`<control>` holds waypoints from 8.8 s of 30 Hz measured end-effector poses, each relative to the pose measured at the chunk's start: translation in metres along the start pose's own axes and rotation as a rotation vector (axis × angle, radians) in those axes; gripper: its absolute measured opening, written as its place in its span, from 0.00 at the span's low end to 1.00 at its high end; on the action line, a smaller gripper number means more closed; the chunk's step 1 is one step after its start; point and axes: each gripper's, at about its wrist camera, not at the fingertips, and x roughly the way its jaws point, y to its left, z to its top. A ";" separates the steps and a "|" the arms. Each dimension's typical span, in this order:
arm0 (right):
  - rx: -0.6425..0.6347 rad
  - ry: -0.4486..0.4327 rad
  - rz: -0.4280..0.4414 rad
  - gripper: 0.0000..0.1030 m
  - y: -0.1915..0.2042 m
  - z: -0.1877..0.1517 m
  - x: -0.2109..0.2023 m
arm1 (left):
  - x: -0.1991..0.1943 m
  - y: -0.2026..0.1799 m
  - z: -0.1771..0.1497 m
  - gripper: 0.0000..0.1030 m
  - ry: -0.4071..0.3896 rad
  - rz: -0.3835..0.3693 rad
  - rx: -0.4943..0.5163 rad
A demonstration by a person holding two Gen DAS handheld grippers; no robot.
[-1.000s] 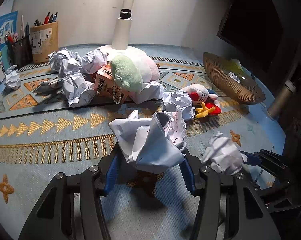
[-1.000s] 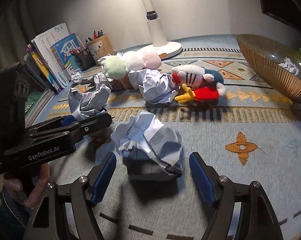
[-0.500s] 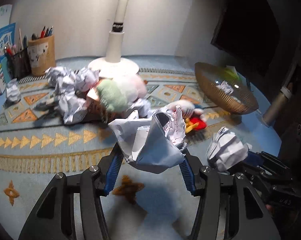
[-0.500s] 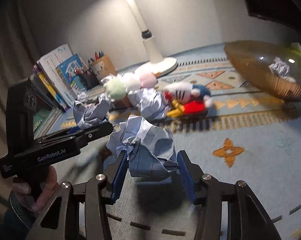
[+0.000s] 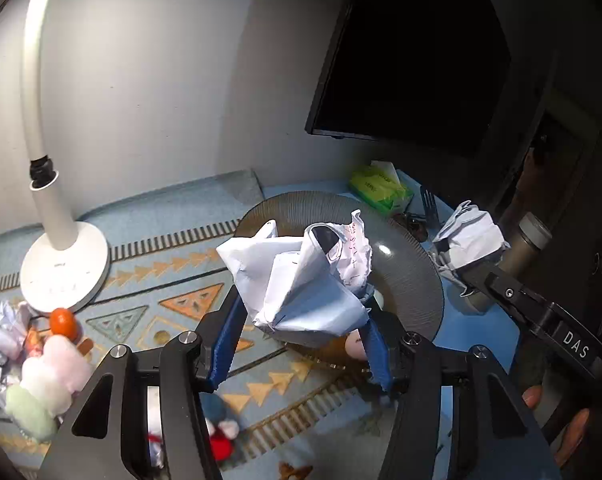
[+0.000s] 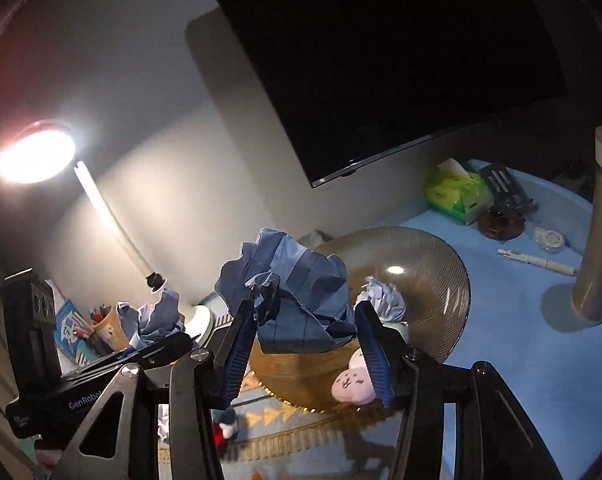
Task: Organize objects
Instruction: 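Carry both crumpled papers over the amber glass bowl, then open both tools to drop the papers into the bowl, then withdraw, then grip the pastel plush stack with the left tool while the right grips the bird plush, then lift and carry both plush toys over the amber glass bowl, then open both tools to drop the plush toys into the bowl, then withdraw, then grasp a paper ball with the left tool while the right tool grasps another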
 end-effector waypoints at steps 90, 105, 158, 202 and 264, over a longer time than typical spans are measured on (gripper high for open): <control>-0.324 0.408 0.290 0.23 0.118 -0.103 0.089 | -0.116 0.152 -0.098 0.38 -0.010 0.283 0.049; -0.251 0.535 0.258 0.77 0.100 -0.128 0.122 | -0.118 0.165 -0.205 0.42 0.137 0.303 -0.142; -0.193 -0.054 0.090 0.34 0.066 -0.010 -0.068 | -0.134 0.023 -0.063 0.46 -0.187 0.201 0.039; -0.100 0.270 0.314 0.65 0.134 -0.072 0.008 | -0.177 0.179 -0.150 0.91 -0.026 0.385 -0.440; -0.514 0.787 0.310 0.54 0.415 -0.177 0.345 | -0.119 0.445 -0.115 0.51 0.017 0.720 -0.585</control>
